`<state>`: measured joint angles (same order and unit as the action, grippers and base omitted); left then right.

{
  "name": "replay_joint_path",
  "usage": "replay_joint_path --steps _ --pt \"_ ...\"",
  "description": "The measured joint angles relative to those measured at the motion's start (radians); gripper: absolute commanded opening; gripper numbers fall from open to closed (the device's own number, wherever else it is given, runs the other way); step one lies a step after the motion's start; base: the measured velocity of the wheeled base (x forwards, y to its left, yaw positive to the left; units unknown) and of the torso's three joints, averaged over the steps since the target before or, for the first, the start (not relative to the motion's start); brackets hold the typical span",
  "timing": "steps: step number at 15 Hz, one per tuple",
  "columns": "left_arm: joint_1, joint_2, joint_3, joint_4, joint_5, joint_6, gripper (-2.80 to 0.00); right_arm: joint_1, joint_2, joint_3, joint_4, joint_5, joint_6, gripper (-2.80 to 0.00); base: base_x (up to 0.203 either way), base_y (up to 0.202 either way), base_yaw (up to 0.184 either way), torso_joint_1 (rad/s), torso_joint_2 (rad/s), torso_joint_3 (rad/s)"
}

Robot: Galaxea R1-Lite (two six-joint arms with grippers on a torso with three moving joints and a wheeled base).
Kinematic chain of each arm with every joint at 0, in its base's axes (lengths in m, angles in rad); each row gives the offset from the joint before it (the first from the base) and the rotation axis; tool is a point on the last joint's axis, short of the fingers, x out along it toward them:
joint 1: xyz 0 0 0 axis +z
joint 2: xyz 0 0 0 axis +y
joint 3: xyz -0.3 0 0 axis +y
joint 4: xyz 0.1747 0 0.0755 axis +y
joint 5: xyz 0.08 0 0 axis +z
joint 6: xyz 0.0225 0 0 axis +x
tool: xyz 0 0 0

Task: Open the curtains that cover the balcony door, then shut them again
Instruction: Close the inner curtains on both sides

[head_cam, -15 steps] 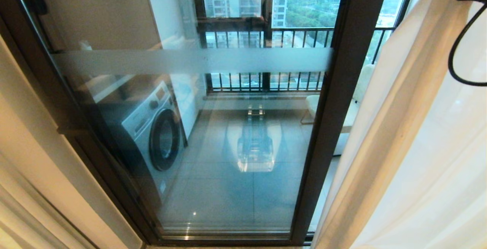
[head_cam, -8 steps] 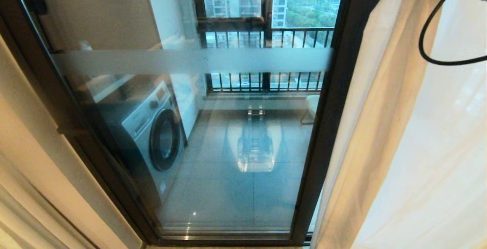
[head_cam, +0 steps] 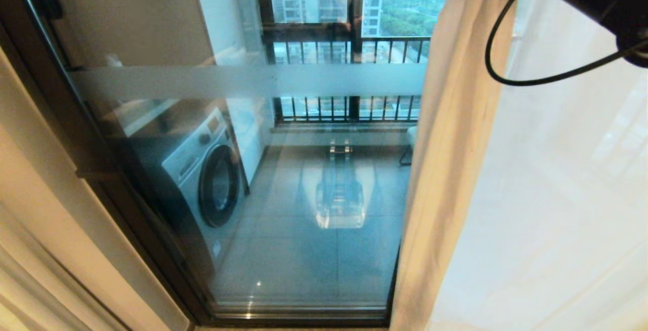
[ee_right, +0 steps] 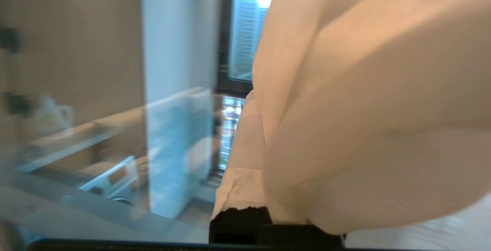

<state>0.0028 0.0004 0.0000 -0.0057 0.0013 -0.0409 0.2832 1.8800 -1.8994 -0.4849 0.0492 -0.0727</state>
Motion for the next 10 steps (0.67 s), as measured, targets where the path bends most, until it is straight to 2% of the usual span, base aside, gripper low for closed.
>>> replay_joint_path --steps 4,10 --pt "0.000 0.000 0.000 0.000 0.000 0.000 -2.80 0.088 0.067 -0.050 -0.011 -0.008 -0.046 -2.80 0.000 0.000 0.000 0.000 0.00 0.000" --pt "0.000 0.000 0.000 0.000 0.000 0.000 -2.80 0.177 0.135 -0.057 -0.035 -0.032 -0.096 -2.80 0.000 0.000 0.000 0.000 0.00 0.000"
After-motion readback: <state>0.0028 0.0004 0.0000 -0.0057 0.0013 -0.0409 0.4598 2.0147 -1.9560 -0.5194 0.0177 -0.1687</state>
